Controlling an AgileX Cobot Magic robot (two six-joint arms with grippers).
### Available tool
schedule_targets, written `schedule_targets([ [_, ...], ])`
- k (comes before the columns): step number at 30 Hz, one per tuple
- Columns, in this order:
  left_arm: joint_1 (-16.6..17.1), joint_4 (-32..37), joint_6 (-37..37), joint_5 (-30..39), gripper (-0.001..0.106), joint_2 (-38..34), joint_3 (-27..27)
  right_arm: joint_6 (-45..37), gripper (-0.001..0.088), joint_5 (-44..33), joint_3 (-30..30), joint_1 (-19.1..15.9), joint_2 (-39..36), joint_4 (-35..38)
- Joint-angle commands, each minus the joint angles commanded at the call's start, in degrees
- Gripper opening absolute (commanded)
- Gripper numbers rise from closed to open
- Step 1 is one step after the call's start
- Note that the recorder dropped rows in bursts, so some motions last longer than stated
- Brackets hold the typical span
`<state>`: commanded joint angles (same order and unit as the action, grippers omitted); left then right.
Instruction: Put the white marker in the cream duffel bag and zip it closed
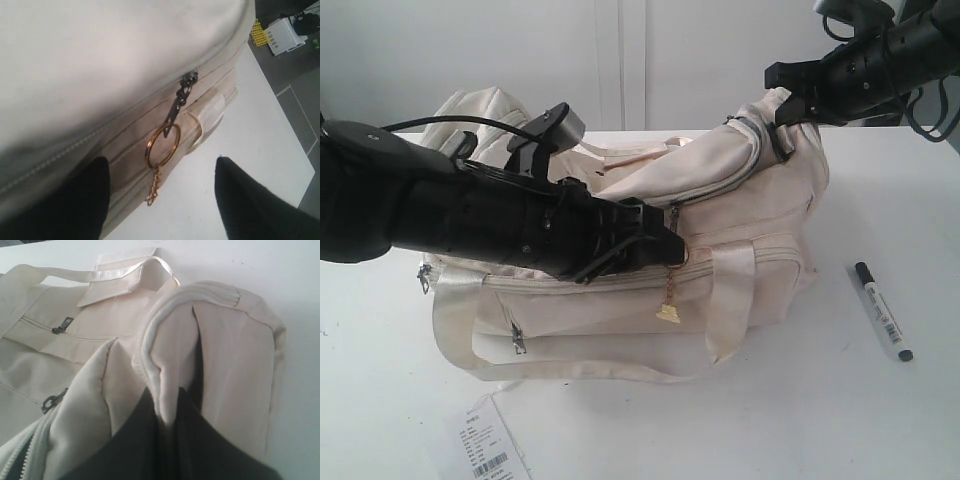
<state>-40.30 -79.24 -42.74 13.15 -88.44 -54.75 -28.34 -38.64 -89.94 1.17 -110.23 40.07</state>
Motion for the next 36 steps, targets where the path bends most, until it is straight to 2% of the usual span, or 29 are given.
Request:
schedule_targets([
  [6,-0.5,-2.1,-1.0,-0.8,0.064,-0.2,0.0,0.0,0.0,0.0,0.0,0.0,0.0,0.0],
  [16,-0.5,-5.5,-1.0,2.2,0.064,-0.2,0.0,0.0,0.0,0.0,0.0,0.0,0.0,0.0],
  [22,-0.5,-13.2,-8.7,1.4,0.064,-0.5,0.0,0.0,0.0,0.0,0.0,0.0,0.0,0.0],
  [28,-0.5,-13.2,-10.0,1.3,0.064,-3.3,-0.2,0.0,0.0,0.0,0.0,0.0,0.0,0.0],
  [33,-0.6,-13.8,-10.0,5.2,0.064,-4.2,-2.7,0.0,0.0,0.0,0.0,0.0,0.0,0.0],
  [36,-1.5,-13.7,-10.9,2.4,0.064,-4.2,-3.7,0.0,0.0,0.0,0.0,0.0,0.0,0.0],
])
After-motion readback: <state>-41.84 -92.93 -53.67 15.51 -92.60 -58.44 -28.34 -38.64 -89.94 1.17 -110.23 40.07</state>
